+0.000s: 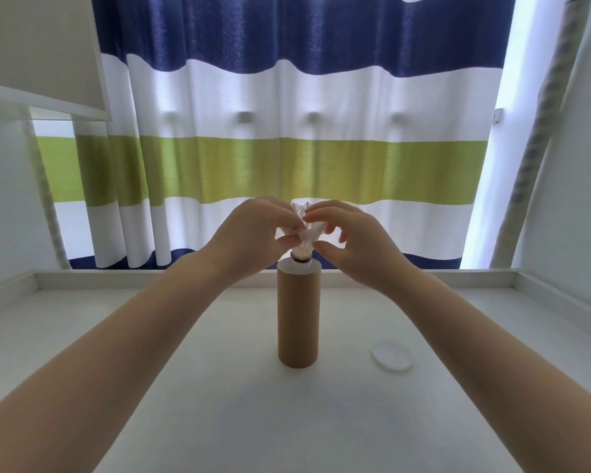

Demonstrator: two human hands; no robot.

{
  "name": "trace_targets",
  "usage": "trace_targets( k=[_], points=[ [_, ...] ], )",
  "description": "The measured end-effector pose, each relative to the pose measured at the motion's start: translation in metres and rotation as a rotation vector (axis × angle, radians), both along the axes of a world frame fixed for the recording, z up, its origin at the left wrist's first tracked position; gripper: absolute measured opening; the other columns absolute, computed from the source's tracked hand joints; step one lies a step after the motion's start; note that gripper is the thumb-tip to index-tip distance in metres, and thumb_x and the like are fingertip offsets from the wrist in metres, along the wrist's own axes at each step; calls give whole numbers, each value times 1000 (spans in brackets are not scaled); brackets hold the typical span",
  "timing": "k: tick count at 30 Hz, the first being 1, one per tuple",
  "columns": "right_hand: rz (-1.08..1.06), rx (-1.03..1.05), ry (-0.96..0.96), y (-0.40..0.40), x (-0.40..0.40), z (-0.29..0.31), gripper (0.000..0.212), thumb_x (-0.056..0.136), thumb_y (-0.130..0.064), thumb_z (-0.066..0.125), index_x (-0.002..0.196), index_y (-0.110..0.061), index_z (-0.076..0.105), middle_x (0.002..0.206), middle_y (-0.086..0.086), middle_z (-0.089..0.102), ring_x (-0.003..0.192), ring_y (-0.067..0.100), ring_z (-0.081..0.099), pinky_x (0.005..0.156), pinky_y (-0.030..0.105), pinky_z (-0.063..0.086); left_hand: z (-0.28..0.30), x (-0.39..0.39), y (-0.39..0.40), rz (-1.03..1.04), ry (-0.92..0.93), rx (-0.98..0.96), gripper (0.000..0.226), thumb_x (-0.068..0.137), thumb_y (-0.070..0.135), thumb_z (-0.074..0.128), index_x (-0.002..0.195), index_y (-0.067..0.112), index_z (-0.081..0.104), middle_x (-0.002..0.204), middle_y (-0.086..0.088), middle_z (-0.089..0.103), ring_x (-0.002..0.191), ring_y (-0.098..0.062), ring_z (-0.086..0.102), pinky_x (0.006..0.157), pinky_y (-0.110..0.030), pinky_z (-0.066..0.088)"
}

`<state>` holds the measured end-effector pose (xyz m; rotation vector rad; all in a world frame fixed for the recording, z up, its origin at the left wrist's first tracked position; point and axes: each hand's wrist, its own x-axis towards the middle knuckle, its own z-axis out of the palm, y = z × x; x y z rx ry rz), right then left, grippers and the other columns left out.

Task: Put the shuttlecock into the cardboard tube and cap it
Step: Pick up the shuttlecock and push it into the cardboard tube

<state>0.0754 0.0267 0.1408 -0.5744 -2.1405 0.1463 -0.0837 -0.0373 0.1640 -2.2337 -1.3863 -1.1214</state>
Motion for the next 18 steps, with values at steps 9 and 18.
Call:
trace_targets(
  k=[9, 18],
  points=[
    [-193, 35, -330, 18, -9, -10, 18, 79, -13, 52, 90, -15, 67, 85, 0, 68, 92, 17, 47, 71, 30, 41, -22, -12, 30, 129, 247, -185, 19, 86, 12, 51, 90, 14, 69, 87, -9, 74, 76, -25, 58, 114, -36, 20],
    [-194, -228, -584, 20, -15, -21, 23, 68, -9, 45, 84, -16, 61, 86, 10, 64, 104, 15, 44, 79, 40, 49, -38, -14, 39, 172, 405, -434, 36, 76, 2, 37, 93, 20, 63, 66, -5, 62, 62, -16, 47, 116, -36, 7]
  ],
)
